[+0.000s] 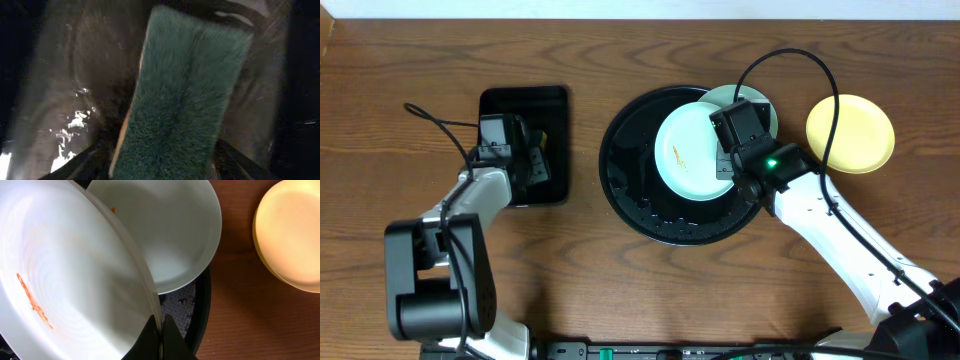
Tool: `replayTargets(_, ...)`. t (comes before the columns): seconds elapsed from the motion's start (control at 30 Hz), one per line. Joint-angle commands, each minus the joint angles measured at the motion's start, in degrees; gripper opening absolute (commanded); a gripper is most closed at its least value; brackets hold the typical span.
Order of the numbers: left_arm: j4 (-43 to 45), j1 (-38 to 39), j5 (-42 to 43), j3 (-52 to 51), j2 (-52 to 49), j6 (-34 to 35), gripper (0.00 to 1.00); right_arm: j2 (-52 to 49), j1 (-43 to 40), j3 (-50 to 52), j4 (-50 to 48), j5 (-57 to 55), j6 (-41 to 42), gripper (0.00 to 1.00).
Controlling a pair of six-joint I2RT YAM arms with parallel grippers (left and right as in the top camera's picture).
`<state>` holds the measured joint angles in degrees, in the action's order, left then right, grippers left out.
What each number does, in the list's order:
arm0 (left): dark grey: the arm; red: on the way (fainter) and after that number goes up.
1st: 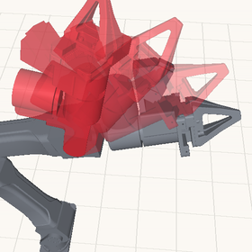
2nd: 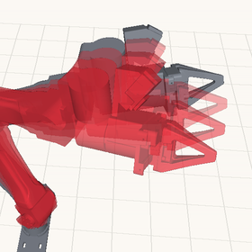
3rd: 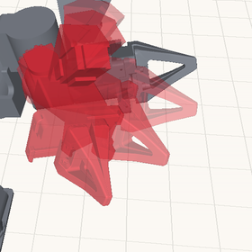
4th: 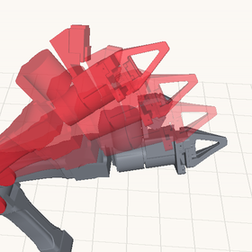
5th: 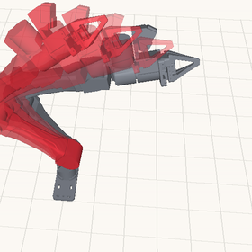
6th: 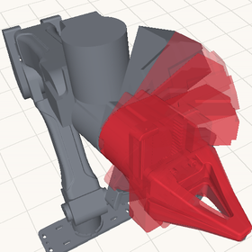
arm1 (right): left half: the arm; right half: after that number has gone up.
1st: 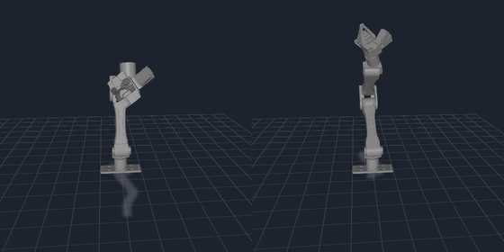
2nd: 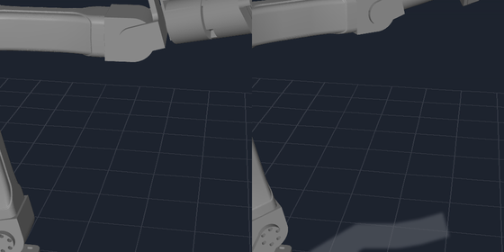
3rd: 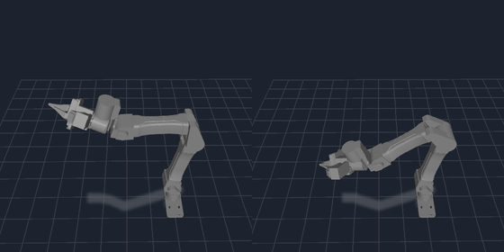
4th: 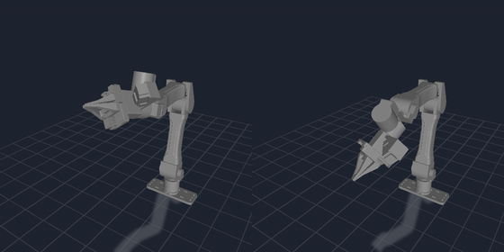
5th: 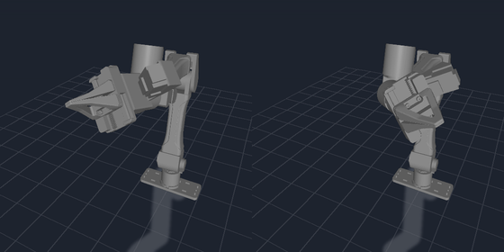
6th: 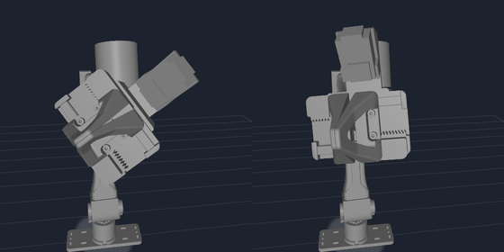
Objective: Clean dirty plates on tray and stack at the side
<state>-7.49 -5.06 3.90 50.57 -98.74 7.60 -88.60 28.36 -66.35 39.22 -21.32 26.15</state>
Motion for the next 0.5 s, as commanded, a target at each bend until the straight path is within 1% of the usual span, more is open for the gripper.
replayTargets(0.0, 0.57, -0.13, -0.48, 1.09, 5.68, -0.02, 0.69, -0.13, 0.33, 0.15, -0.02, -0.72, 1.03, 0.01)
replayTargets(0.1, 2.60, -0.13, -0.48, 1.09, 6.84, -0.02, 0.72, -0.13, 0.33, 0.15, 0.00, -0.72, 1.03, 0.01)
replayTargets(0.2, 5.46, -0.07, -0.48, 1.07, 5.60, -0.02, 0.73, -0.13, 0.33, 0.15, 0.00, -0.72, 1.03, 0.01)
replayTargets(0.47, 13.70, 0.00, -0.46, 1.07, -3.28, -0.02, 0.73, -0.13, 0.33, 0.15, 0.00, -0.72, 1.03, 0.01)
